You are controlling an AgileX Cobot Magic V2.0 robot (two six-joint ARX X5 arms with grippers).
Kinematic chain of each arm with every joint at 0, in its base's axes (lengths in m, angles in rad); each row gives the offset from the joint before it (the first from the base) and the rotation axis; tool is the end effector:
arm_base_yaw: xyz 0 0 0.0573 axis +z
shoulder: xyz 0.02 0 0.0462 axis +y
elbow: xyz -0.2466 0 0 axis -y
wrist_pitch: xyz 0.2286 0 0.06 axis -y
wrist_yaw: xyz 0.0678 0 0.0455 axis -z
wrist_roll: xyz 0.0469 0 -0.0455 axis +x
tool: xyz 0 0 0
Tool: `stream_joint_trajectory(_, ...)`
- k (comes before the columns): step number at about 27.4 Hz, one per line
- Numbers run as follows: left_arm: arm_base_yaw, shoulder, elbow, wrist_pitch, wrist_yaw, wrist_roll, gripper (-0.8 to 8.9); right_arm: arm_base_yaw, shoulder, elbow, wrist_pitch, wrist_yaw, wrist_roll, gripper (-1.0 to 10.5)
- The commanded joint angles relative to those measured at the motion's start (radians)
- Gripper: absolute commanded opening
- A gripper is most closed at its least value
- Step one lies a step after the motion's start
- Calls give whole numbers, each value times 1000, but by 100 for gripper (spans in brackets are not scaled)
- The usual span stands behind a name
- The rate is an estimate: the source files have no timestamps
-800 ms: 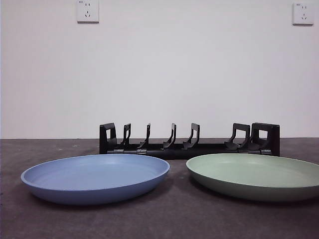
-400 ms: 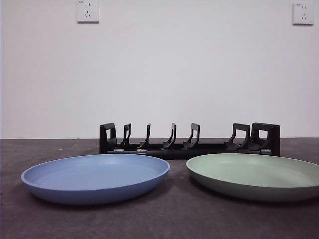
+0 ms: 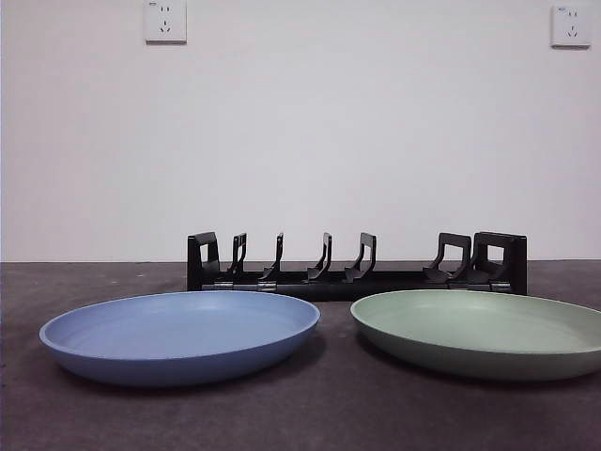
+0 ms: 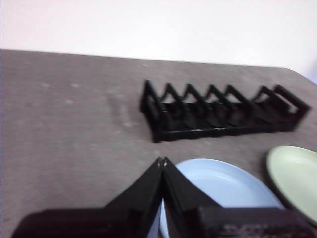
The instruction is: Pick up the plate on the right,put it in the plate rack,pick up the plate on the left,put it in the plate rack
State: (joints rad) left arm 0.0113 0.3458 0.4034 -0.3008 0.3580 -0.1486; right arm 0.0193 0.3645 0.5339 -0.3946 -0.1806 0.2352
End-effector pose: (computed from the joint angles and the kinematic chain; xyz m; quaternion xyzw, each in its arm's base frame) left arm 0.1214 -0.0151 0.2332 -0.0948 0.1316 -0.1619 0.9734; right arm 0.1157 0.0107 0.2636 0.1250 0.1229 0.0853 0.9808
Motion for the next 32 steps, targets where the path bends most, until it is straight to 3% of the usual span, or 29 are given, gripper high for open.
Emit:
stream_joint_trajectory(1, 3, 66, 80, -48, 71, 18, -6, 1, 79, 124, -91, -48, -92, -11)
stream_joint_trajectory(8, 3, 195, 257, -166, 225, 44, -6, 1, 258, 399, -367, -148, -219, -11)
stream_joint_trajectory(14, -4, 264, 404, -344, 277, 148, -6, 1, 362, 560, -583, -180, -322, -11)
stream_joint_trajectory(20, -60, 309, 506, -462, 274, 212, -6, 1, 392, 595, -674, -185, -345, -11)
stream_joint_trajectory(27, -127, 328, 522, -497, 278, 259, 10, 1, 392, 595, -684, -188, -340, 12)
stream_joint_trajectory(28, -133, 328, 522, -496, 278, 259, 83, 1, 392, 595, -684, -188, -340, 57)
stream_joint_trajectory(30, -143, 328, 522, -493, 278, 259, 479, 1, 392, 595, -684, -188, -340, 281)
stream_joint_trajectory(31, -147, 328, 522, -492, 278, 259, 616, 1, 392, 595, -684, -189, -336, 404)
stream_joint_trajectory(32, -153, 329, 522, -491, 279, 265, 632, 1, 392, 595, -685, -191, -325, 501)
